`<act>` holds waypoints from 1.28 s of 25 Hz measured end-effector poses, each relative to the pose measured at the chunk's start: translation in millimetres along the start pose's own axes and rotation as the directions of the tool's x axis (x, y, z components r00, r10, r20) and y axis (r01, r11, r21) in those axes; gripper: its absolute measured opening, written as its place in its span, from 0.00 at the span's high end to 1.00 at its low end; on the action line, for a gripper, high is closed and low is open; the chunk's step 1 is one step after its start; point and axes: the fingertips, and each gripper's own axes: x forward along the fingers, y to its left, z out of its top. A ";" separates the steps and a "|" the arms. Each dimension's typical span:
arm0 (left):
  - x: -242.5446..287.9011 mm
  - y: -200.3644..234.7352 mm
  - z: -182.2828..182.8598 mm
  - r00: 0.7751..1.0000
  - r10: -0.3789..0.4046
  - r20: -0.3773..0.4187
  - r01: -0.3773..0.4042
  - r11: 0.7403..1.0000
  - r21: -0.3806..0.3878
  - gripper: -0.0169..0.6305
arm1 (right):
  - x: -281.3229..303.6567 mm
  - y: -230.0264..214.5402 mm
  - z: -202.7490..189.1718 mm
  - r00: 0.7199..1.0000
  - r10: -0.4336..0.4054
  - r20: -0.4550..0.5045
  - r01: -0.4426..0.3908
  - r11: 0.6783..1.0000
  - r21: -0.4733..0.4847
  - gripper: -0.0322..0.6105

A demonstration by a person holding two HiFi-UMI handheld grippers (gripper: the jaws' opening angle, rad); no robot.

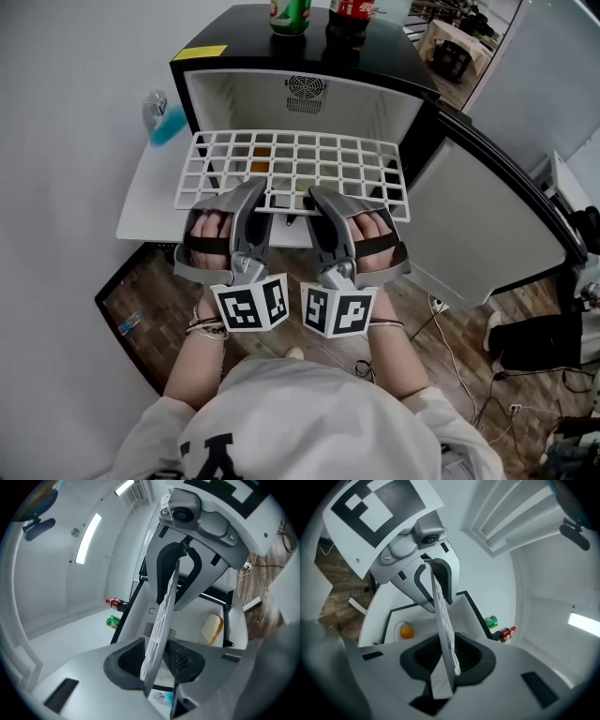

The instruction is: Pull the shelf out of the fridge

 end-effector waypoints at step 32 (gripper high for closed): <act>-218.9 15.5 -16.9 0.997 -0.051 0.063 0.051 0.999 0.008 0.81 | -169.6 29.6 142.7 0.998 -0.001 -0.064 0.001 1.000 0.005 0.81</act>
